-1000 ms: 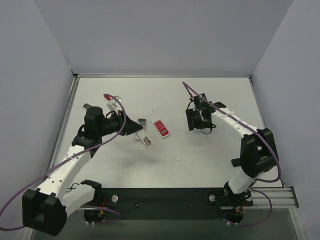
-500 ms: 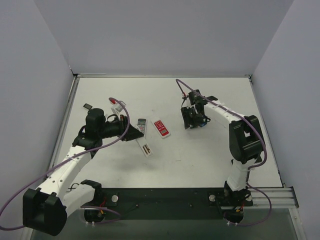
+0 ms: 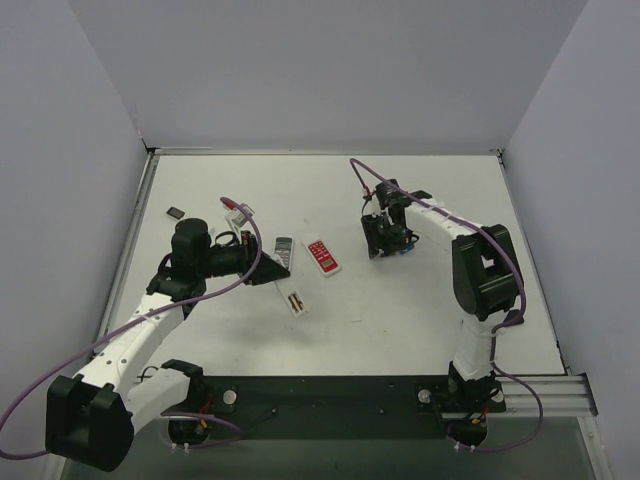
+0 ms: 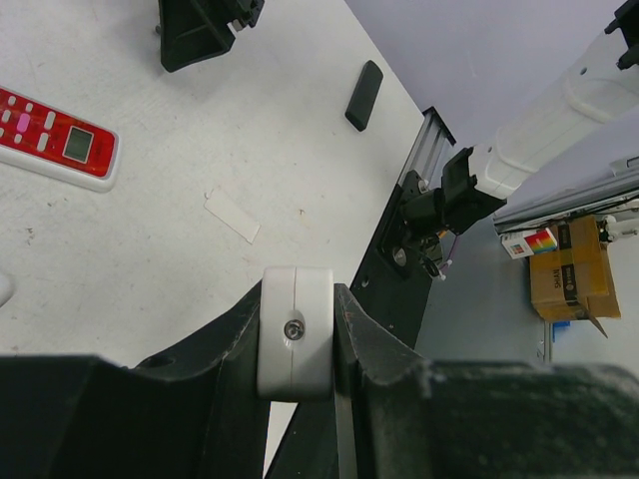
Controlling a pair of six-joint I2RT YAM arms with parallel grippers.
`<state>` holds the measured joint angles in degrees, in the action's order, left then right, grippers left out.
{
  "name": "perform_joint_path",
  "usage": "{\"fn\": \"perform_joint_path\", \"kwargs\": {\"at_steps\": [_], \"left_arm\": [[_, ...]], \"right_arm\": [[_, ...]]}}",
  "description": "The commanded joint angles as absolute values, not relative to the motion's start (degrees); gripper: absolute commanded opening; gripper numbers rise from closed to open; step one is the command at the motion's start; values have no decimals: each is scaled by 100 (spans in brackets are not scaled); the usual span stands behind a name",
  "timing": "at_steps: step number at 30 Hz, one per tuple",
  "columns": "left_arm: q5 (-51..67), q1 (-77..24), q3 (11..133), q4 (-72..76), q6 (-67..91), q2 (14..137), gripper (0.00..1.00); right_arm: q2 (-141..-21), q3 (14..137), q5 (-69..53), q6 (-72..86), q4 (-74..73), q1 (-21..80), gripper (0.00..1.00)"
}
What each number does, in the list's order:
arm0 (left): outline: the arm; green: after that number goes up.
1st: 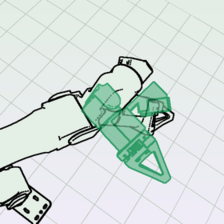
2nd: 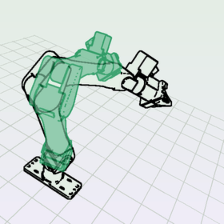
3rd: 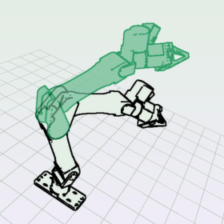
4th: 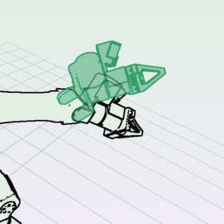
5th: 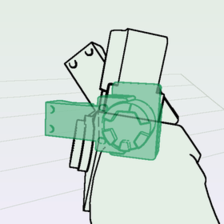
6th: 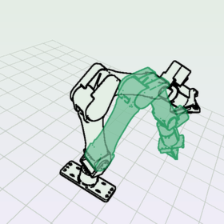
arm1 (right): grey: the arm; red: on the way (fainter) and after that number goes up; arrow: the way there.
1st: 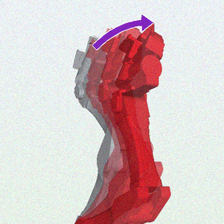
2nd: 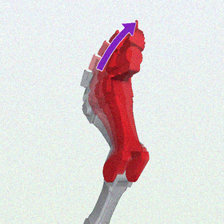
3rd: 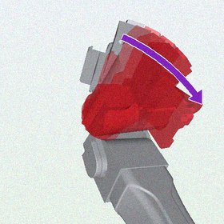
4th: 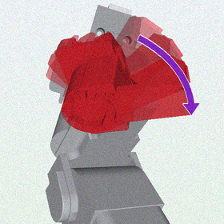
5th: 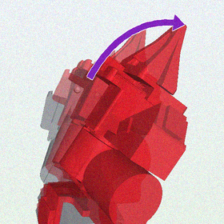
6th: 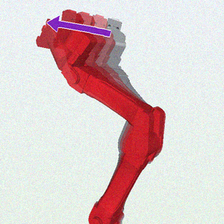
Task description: Load the batteries into the remote control
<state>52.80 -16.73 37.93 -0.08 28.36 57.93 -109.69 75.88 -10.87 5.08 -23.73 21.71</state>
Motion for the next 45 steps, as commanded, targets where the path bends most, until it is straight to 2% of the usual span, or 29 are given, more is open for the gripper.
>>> {"fn": "perform_joint_path", "kwargs": {"at_steps": [1,13,34,40,45], "left_arm": [[5502,-1696,3832,369,2865,5757,0],[5502,-1687,3806,351,2856,5748,0],[5511,-1679,3788,343,2856,5766,0],[5528,-1679,3797,369,2865,5809,0],[5519,-1670,3797,369,2883,5810,0]], "right_arm": [[-10951,7901,-1020,229,-2549,2136,41],[-11144,8059,-1687,-755,-2795,1784,42],[-11303,7823,-2066,-950,-3093,1757,43],[-10662,7532,-1680,-317,-3129,1889,43],[-10380,7629,-494,886,-2927,2056,46]]}}
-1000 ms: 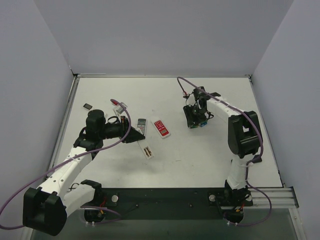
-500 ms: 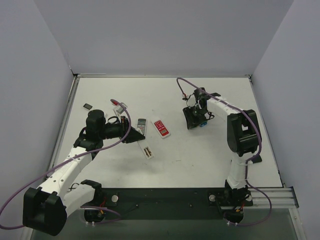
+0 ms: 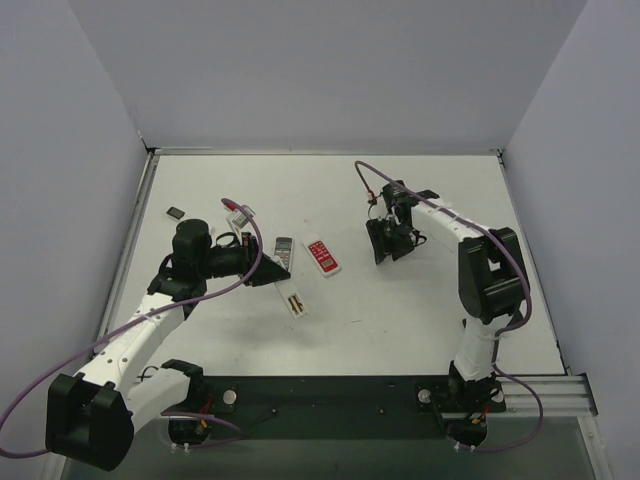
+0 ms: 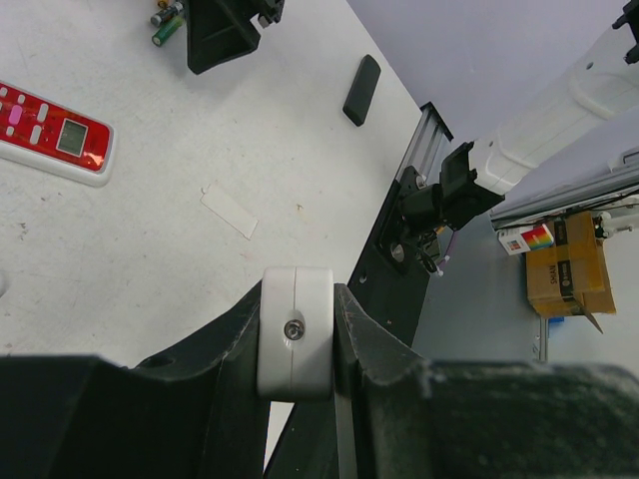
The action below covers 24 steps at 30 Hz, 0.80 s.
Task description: Load the batteries into the remote control
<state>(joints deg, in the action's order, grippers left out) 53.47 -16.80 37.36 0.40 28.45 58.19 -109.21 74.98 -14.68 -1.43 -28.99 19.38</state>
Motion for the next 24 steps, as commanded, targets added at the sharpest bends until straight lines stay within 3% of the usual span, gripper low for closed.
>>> {"fn": "perform_joint_path", "kwargs": {"at_steps": [1,11,24], "left_arm": [[5520,-1670,3788,369,2883,5810,0],[5493,-1652,3771,369,2900,5783,0],[5484,-1661,3753,369,2918,5731,0]], "right_arm": [[-10380,7638,-83,1366,-2866,2083,47],[-10907,7866,1616,3504,-2663,2496,46],[-11373,8007,2021,4438,-2681,2628,35]]}}
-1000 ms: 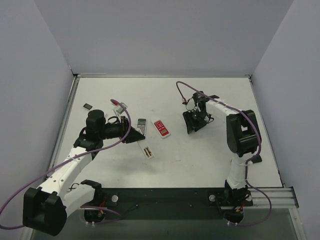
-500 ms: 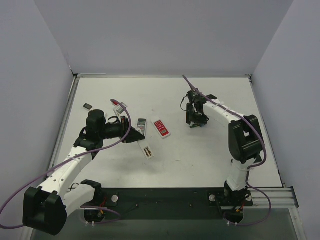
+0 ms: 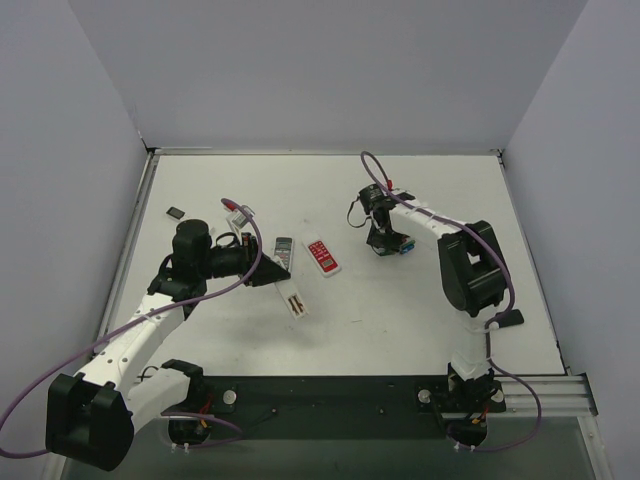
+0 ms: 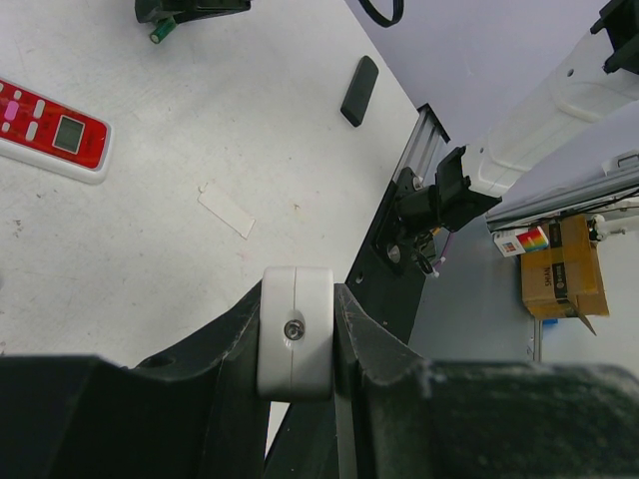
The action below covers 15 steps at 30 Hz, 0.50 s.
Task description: Load the batteries into the remote control
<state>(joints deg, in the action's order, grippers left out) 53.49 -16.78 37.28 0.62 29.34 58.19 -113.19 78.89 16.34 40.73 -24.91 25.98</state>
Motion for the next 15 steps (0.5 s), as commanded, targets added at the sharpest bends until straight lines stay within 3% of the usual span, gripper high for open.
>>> {"fn": "perform_joint_path", "kwargs": {"at_steps": [1,15], "left_arm": [[5493,-1661,3736,369,2909,5730,0],[5502,-1705,3744,369,2909,5766,0]], "right_arm": [[-11373,7989,2056,4482,-2689,2619,34],[-11180,7427,1881,4491,-2681,2725,22]]}}
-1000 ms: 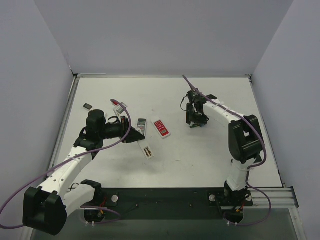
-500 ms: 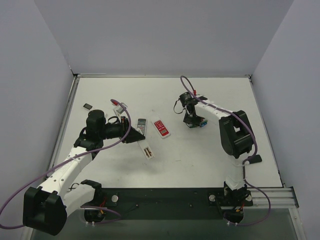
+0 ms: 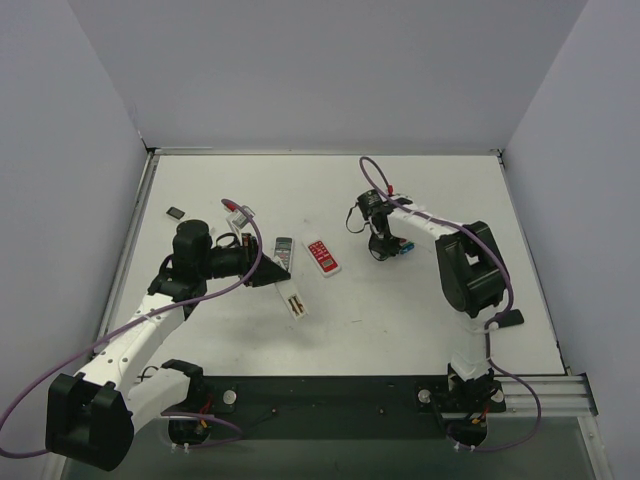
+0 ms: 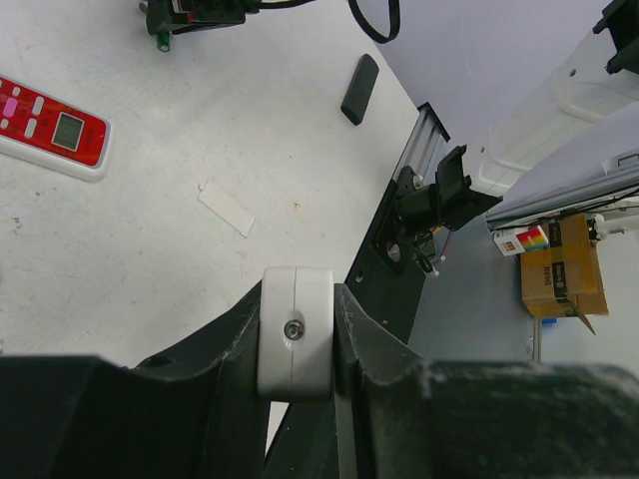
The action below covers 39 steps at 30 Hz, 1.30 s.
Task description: Load the batteries into the remote control
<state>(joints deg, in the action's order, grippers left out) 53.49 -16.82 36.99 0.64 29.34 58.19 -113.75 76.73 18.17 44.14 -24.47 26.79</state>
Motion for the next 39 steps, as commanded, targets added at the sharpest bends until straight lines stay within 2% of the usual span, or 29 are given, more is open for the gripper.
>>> {"fn": "perform_joint_path", "kwargs": {"at_steps": [1,4,10,14,24,28,34,39], "left_arm": [[5502,-1714,3735,369,2909,5766,0],[5493,-1714,3735,369,2909,5757,0],[5493,-1714,3735,387,2927,5792,0],[5493,-1714,3727,422,2953,5836,0],[5072,-2065,3463,869,3558,5959,0],[4765,-2337,2929,1973,4226,6055,0],[4308,-2645,2540,3083,4991,6249,0],[4052,-2725,2391,3339,5352,6311,0]], "right_arm": [[-11127,7331,1890,4483,-2672,2733,20],[-10996,7164,1899,4386,-2637,2751,12],[-10592,6716,1627,4132,-2444,2804,12],[-10284,6373,1424,3719,-2198,2935,0],[-8703,5915,784,2025,-1995,3673,0],[-7921,6073,380,1356,-2240,4209,0],[-7559,6740,220,871,-2864,5404,0],[-7576,7232,97,703,-3251,6028,0]]}}
